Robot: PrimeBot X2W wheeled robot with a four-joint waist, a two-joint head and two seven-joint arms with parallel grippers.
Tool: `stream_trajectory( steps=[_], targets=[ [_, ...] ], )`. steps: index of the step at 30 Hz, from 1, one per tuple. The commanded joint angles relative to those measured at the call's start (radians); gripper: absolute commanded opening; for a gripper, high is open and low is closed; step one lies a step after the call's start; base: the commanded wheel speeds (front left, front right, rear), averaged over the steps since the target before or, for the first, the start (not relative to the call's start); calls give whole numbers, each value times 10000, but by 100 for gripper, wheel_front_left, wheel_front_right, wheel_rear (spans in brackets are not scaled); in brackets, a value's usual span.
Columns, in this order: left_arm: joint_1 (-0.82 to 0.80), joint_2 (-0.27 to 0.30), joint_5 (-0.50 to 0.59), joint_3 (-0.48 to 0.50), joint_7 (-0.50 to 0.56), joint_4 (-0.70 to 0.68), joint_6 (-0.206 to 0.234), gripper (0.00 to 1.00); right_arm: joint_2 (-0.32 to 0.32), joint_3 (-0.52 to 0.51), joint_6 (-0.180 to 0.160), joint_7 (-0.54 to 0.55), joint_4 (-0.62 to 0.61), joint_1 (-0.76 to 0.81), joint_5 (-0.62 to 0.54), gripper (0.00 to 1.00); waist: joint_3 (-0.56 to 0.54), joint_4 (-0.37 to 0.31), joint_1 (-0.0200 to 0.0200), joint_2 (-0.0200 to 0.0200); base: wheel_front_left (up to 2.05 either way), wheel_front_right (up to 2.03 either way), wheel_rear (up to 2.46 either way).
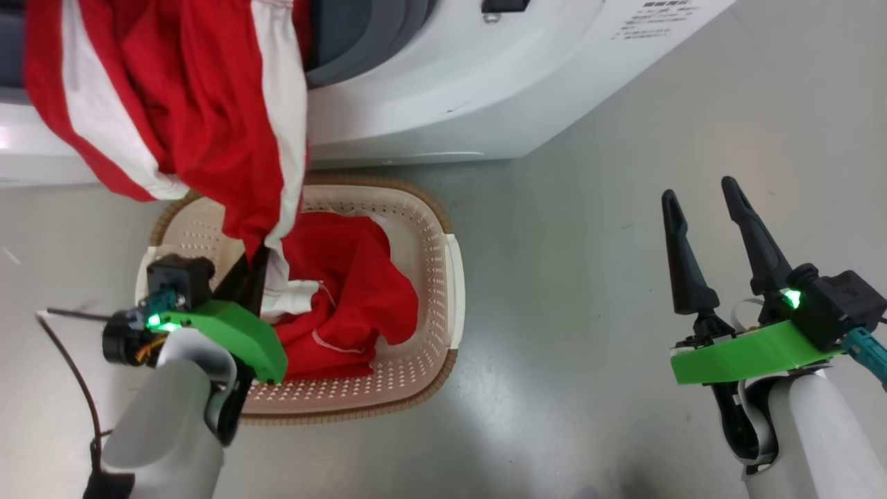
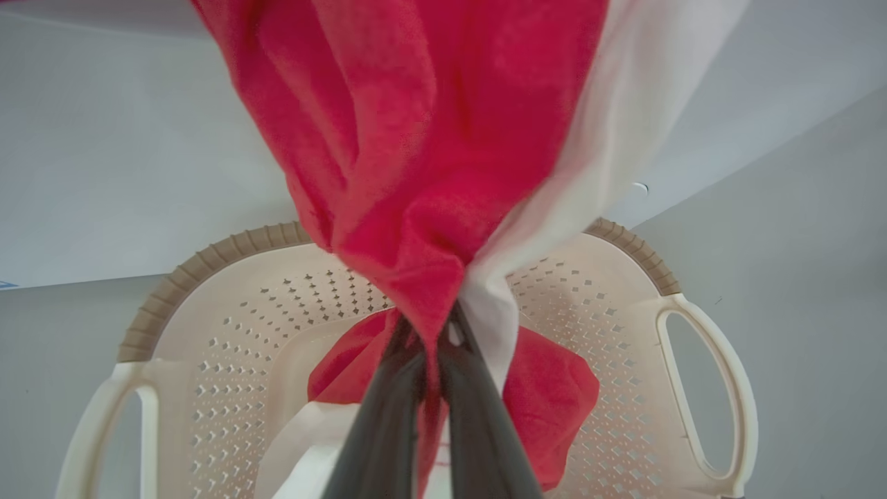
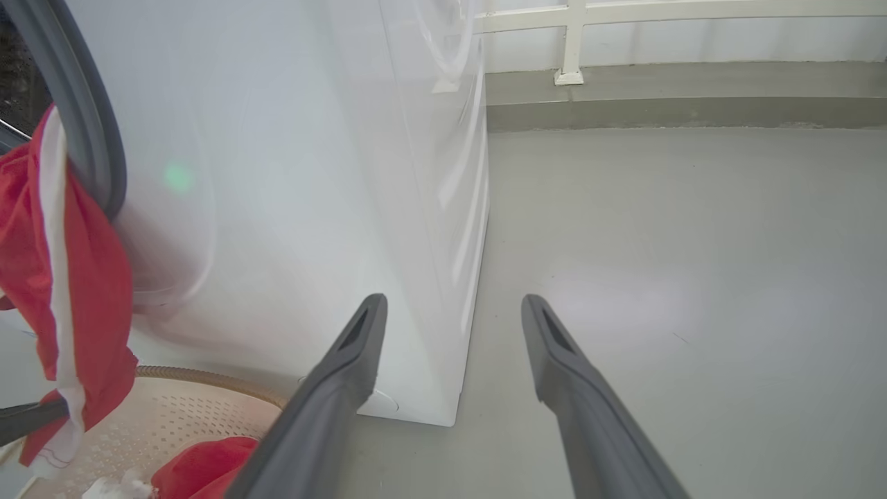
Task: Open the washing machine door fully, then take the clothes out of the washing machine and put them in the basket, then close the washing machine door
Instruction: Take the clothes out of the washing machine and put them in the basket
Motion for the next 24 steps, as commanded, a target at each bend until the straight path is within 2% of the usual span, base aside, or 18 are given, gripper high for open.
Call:
stream_trajectory(
  steps=[1, 2, 3, 4, 5, 6, 7, 8, 9, 24],
  targets=[
    [-120, 319, -180, 106, -93, 101, -55, 27, -62, 269, 62, -65, -240, -19, 98, 100, 131, -93, 0, 0, 0, 0, 0],
    [-237, 343, -227, 63, -93, 212, -55, 31, -62, 302, 62, -65, -235, -41, 106, 100, 155, -125, 0, 0, 0, 0, 0],
    [-237, 343, -227, 63, -93, 212, -55, 31, -62, 302, 62, -65, -235, -41, 106, 100, 155, -125, 0, 0, 0, 0, 0],
    [-441, 379, -302, -10, -93, 384, -55, 49, -62, 348, 62, -65, -225, -88, 124, 100, 205, -171, 0, 0, 0, 0, 0],
    [-519, 392, -336, -41, -93, 447, -55, 63, -62, 362, 62, -65, -220, -106, 133, 100, 217, -189, 0, 0, 0, 0, 0],
    [-584, 399, -368, -65, -93, 496, -55, 70, -62, 365, 62, -65, -216, -117, 138, 100, 221, -195, 0, 0, 0, 0, 0],
    [-632, 405, -398, -85, -93, 532, -55, 85, -62, 366, 62, -65, -211, -123, 140, 100, 215, -198, 0, 0, 0, 0, 0],
    [-660, 409, -425, -105, -93, 553, -55, 89, -62, 366, 62, -65, -206, -123, 139, 100, 205, -198, 0, 0, 0, 0, 0],
    [-680, 417, -449, -123, -93, 565, -55, 100, -62, 366, 62, -65, -199, -120, 135, 100, 193, -197, 0, 0, 0, 0, 0],
    [-361, 362, -655, -60, -93, 17, -56, 100, -62, 345, 62, -65, -148, -14, -6, 100, -131, 51, 0, 0, 0, 0, 0]
  ],
)
